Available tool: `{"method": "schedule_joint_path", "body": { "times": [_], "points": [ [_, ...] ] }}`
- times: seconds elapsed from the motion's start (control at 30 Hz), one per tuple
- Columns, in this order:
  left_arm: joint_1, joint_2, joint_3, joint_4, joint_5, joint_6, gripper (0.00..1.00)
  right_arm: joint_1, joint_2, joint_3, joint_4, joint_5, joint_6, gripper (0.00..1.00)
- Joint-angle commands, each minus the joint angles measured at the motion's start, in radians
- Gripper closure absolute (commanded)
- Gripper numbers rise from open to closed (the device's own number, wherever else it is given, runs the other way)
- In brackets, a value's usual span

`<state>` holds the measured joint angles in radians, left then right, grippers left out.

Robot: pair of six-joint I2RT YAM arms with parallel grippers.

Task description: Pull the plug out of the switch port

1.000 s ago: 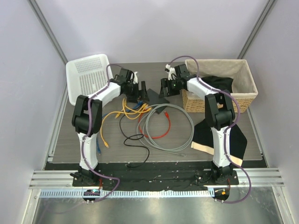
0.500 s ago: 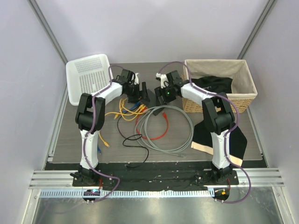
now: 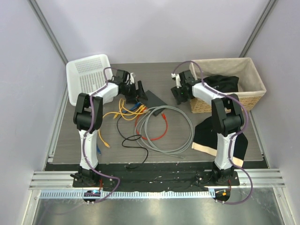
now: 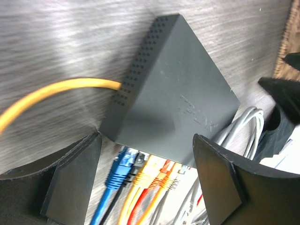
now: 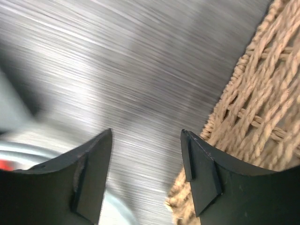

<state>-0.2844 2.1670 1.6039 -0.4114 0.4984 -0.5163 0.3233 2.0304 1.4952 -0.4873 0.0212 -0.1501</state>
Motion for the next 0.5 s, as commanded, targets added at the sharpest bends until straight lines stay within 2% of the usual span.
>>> {"method": "schedule_joint_path", "body": {
  "times": [0.0,0.03,0.17,0.27,0.47],
  "points": [
    [0.014,-0.015,0.005,0.040,0.034,-0.002,0.16,-0.075,-0.074,-0.042,-0.036,0.121,-0.118,0.33],
    [0.014,-0.012,0.010,0.040,0.038,0.002,0.16,-0.076,-0.082,-0.044,-0.018,0.115,-0.150,0.33],
    [0.016,0.001,0.047,0.011,0.043,0.059,0.17,-0.049,-0.076,0.008,-0.026,-0.241,-0.122,0.33],
    [0.019,-0.016,0.050,-0.015,0.036,0.093,0.17,-0.004,-0.013,0.075,-0.031,-0.406,-0.048,0.32],
    [0.044,-0.079,0.004,-0.027,0.037,0.142,0.17,0.031,0.123,0.235,-0.014,-0.514,0.035,0.33]
  ]
}}
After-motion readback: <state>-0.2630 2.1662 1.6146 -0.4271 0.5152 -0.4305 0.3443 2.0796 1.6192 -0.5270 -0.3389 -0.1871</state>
